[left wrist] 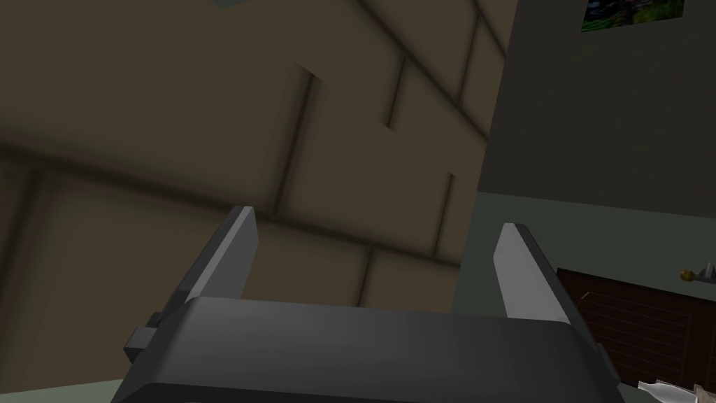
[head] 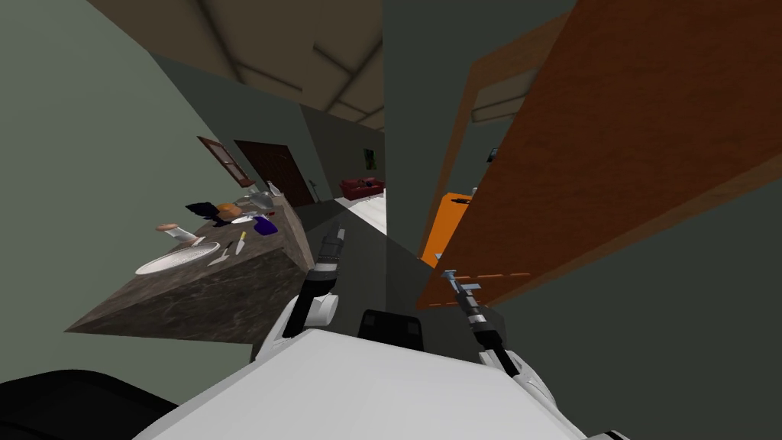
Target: Pull the door open
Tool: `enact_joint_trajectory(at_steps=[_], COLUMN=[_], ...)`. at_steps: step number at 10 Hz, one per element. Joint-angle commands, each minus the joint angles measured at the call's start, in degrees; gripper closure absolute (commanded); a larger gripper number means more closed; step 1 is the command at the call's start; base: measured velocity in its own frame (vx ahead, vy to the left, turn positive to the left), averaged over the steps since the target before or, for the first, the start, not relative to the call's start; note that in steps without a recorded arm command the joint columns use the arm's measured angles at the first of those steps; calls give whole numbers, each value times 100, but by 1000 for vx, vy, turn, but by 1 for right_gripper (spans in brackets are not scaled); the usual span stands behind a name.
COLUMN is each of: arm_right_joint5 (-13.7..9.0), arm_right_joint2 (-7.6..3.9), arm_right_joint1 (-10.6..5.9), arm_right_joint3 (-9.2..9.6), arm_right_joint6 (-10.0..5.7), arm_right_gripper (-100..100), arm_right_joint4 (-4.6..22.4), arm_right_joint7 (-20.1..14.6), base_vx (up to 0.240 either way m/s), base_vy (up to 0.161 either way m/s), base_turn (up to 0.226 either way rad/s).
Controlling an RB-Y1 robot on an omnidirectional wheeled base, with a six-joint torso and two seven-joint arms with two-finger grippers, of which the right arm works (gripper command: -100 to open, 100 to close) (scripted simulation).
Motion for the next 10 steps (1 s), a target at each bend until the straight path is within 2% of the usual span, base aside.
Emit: enact_joint_trajectory(at_steps=[1,2,4,5,7,8,9,10], arm_right_joint5=[60,240,240,395,479,627,561,578], arm_right_joint2=[79,147,147,206,238,294,279,244], arm_right_joint1=[-87,-216,-216,-326,-385,-491,-415,-339], arm_right_joint3=[51,-22,-22,-86,-120,-180,-138,-90], arm_right_joint6=[-93,-24,-24,36,68,125,134,-30], arm_right_gripper=[100,100,100,100,100,100,100,100], arm_right_joint4=[171,218,218,259,281,321,249,321], arm_right_joint7=[-34,-73,-73,-106,-124,-155,-131,-177], base_vx=[-58,-107,-72,-75,-93,-59,-31,-21], base_vy=[-34,-74,-54,-69,-106,-106,-50,-5], base_turn=[10,4,20,-7,36,5,35,102])
